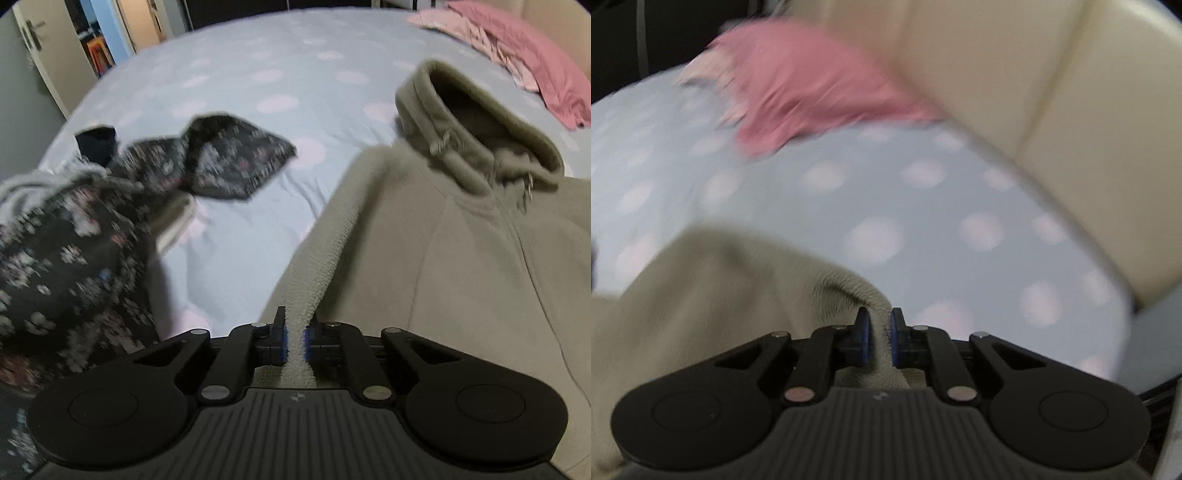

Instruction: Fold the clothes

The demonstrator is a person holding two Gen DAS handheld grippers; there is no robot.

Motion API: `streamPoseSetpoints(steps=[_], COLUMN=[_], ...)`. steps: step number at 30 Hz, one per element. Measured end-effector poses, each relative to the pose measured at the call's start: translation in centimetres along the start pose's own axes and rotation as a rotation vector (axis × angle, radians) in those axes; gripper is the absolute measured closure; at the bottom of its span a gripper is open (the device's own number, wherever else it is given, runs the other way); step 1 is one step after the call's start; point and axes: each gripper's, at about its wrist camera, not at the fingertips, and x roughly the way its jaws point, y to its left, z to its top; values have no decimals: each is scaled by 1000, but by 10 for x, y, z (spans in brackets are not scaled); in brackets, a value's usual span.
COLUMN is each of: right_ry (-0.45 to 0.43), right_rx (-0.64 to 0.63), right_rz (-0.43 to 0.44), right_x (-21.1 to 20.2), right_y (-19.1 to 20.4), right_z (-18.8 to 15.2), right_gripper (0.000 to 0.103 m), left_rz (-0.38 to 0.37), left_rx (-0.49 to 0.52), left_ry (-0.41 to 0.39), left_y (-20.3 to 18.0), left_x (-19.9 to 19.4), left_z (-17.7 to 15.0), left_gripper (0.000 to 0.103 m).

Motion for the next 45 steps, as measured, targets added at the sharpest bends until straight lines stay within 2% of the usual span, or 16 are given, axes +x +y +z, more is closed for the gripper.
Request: streamPoseSetpoints(steps=[2,7,11,15,16,18,19,21,25,32,34,38,41,43,44,45], right_ry=[-47,-116,-34,47,58,59,48,29,4,58,65,-8,-42,-50,-56,-63], right_rx=[30,13,5,-20,-42,-60,-60,-54,-46,-46,-120,-265,-300,-326,-338,-351], right_rz=[-37,-169,-173,-159,-145,-109,-84,-22,107,419,461,472,483,483,478,474], right_x=[-11,-19,-3,13,14,9,3,-9,-34,-83,-95,-127,-137,-140,-142,-144], right_y=[-24,-39,-41,-39,-34,-25,-20,-9,25,105,126,149,156,158,159,160], right_z=[19,51,43,30,24,10,2,-11,-42,-104,-119,-144,-154,-160,-163,-166], right_gripper=[92,92,91,82,73,62,59,50,45,40,40,38,38,38,38,38], left_rz=[0,-52,-43,-58,-65,-66,-65,-63,-51,-39,-32,-23,15,50,54,48], left_rx=[-14,-13,12,-17,-26,-24,-13,8,42,63,52,50,86,109,110,87], left_ry=[-18,-55,-36,-12,-4,7,8,4,-4,27,38,79,136,167,171,155], left_y=[1,-9,-19,-10,-7,-5,-5,-5,-5,-2,0,-2,-8,-9,-7,-2], left_x=[-4,-15,-7,3,4,1,-2,-11,-32,-73,-82,-93,-90,-85,-85,-88], left_z=[4,16,21,19,20,17,16,12,-2,-43,-59,-95,-123,-135,-138,-138], left_gripper=[98,98,97,92,90,75,71,56,52,42,41,39,40,59,80,92])
